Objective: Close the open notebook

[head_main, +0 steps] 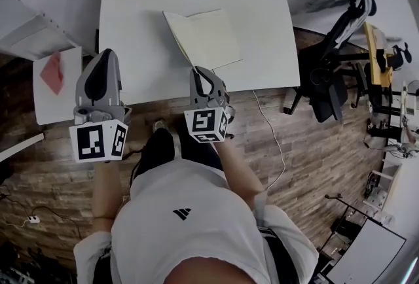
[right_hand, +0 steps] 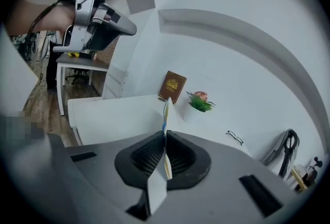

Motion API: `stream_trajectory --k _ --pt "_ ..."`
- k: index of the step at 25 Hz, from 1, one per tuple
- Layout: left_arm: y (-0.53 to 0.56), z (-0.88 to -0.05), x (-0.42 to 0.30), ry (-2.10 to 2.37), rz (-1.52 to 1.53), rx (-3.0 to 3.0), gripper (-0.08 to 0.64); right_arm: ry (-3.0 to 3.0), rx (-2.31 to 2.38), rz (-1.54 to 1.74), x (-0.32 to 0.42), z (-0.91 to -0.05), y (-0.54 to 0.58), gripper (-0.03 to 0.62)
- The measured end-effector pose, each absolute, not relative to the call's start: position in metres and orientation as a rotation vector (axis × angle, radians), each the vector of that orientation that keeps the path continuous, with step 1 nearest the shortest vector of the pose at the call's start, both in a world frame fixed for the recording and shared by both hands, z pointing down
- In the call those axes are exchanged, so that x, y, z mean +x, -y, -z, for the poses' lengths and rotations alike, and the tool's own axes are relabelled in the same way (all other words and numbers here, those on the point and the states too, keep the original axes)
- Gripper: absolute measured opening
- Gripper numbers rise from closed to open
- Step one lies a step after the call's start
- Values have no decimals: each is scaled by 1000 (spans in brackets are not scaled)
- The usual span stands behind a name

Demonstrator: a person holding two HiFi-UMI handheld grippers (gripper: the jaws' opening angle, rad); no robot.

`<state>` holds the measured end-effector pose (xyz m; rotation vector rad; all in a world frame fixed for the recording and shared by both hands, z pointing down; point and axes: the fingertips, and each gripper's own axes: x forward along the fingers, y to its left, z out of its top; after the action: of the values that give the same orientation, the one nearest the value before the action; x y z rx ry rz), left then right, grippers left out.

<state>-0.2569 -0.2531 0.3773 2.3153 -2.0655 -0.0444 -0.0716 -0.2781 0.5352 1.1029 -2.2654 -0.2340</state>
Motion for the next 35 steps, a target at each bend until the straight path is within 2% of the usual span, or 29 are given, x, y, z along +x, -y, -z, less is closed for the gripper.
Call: stream_trajectory --k 15,35 --pt "268 -363 -221 2115 52 2308 9 2249 1295 42 13 -525 333 12" --pt "281 -362 -200 2251 -15 2182 9 2140 1237 -254 76 -604 379 49"
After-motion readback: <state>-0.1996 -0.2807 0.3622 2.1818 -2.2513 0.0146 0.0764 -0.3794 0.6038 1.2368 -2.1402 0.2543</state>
